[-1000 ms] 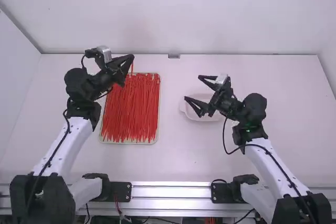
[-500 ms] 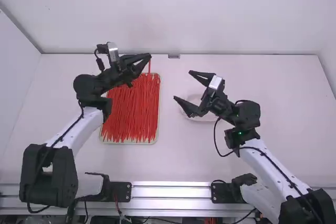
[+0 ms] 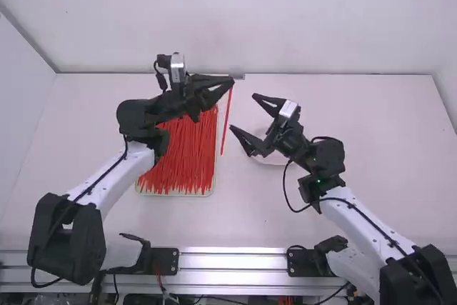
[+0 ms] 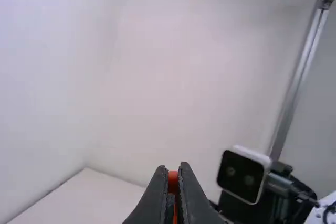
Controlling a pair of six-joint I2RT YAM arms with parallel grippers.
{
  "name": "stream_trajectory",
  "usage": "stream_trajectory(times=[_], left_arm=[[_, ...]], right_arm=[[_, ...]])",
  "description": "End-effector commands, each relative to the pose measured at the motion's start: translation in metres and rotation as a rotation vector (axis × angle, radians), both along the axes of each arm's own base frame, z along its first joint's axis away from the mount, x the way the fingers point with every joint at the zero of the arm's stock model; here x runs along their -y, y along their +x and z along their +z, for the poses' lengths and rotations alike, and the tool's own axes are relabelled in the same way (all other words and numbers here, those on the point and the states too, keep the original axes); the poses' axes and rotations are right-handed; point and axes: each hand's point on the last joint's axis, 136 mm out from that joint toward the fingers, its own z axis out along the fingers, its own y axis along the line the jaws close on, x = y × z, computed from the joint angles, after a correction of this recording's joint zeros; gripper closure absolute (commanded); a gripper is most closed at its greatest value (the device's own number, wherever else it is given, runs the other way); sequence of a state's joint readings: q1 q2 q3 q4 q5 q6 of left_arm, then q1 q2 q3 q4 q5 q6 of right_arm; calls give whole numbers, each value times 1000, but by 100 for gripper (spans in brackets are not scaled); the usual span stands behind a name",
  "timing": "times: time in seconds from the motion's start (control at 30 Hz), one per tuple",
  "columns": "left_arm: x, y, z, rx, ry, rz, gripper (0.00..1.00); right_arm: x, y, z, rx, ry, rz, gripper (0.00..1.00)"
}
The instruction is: Fasten the cable tie
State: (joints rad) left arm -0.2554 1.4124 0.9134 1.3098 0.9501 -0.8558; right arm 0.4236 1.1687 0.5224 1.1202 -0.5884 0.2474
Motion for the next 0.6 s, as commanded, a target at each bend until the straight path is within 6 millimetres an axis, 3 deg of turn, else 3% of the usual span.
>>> stream_trajectory(times=[0.0,0.33,0.57], left_arm=[[2,-4,11,18,-12,-17,98],[10,-8,12,-20,-29,-45,98],[12,-4,10,-49,-33,-38,98]], right_arm=[[-2,6,11,-8,40,11,5],[-12,-2,7,51,54,123,32],[-6,3,3,-24,77,155,30]])
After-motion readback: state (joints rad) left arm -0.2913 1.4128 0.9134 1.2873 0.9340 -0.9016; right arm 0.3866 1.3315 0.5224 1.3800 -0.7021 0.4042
